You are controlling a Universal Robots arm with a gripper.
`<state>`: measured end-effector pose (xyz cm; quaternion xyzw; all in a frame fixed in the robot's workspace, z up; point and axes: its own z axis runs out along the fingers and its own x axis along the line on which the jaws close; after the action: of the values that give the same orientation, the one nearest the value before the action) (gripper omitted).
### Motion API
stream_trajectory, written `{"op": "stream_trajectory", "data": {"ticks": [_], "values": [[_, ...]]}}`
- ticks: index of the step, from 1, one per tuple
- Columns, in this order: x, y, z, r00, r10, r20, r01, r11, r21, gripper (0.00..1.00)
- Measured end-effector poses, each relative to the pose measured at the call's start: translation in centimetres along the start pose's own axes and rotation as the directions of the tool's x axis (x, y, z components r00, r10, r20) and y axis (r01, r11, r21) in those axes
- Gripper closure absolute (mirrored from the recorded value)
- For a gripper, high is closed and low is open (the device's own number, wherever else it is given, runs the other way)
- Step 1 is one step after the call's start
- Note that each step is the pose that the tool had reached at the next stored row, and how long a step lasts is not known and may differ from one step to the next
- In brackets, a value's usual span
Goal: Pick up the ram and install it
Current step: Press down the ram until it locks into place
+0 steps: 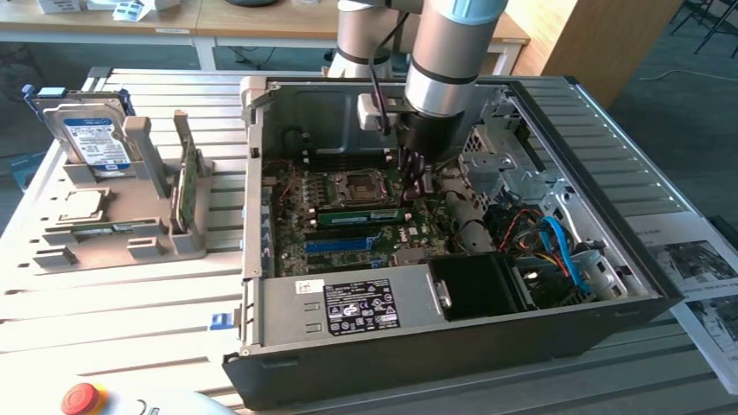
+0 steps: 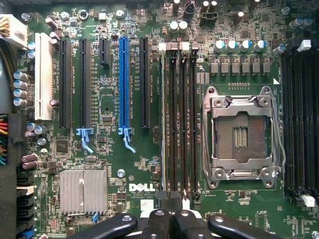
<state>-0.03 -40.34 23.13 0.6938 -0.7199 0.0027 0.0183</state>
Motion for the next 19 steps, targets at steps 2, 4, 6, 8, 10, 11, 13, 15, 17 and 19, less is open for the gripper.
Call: {"op": "stream_trajectory", "data": {"ticks": [2, 4, 6, 8, 10, 11, 13, 15, 17, 19], "values": [[-0.01, 0.00, 0.17, 1.0000, 0.000, -0.0001, 0.000, 1.0000, 0.0000, 0.90], [-0.02, 0.00, 0.24, 1.0000, 0.000, -0.0003, 0.000, 1.0000, 0.0000, 0.90], [-0.03, -0.01, 0.39, 1.0000, 0.000, -0.0002, 0.000, 1.0000, 0.0000, 0.90], [-0.03, -0.01, 0.42, 1.0000, 0.000, -0.0001, 0.000, 1.0000, 0.0000, 0.90], [-0.03, -0.01, 0.47, 1.0000, 0.000, -0.0001, 0.000, 1.0000, 0.0000, 0.90], [-0.03, -0.01, 0.49, 1.0000, 0.000, -0.0001, 0.000, 1.0000, 0.0000, 0.90], [-0.03, -0.01, 0.50, 1.0000, 0.000, -0.0002, 0.000, 1.0000, 0.0000, 0.90], [-0.03, -0.01, 0.50, 1.0000, 0.000, -0.0002, 0.000, 1.0000, 0.0000, 0.90], [-0.03, -0.01, 0.52, 1.0000, 0.000, -0.0001, 0.000, 1.0000, 0.0000, 0.90], [-0.03, -0.01, 0.55, 1.0000, 0.000, -0.0001, 0.000, 1.0000, 0.0000, 0.90]]}}
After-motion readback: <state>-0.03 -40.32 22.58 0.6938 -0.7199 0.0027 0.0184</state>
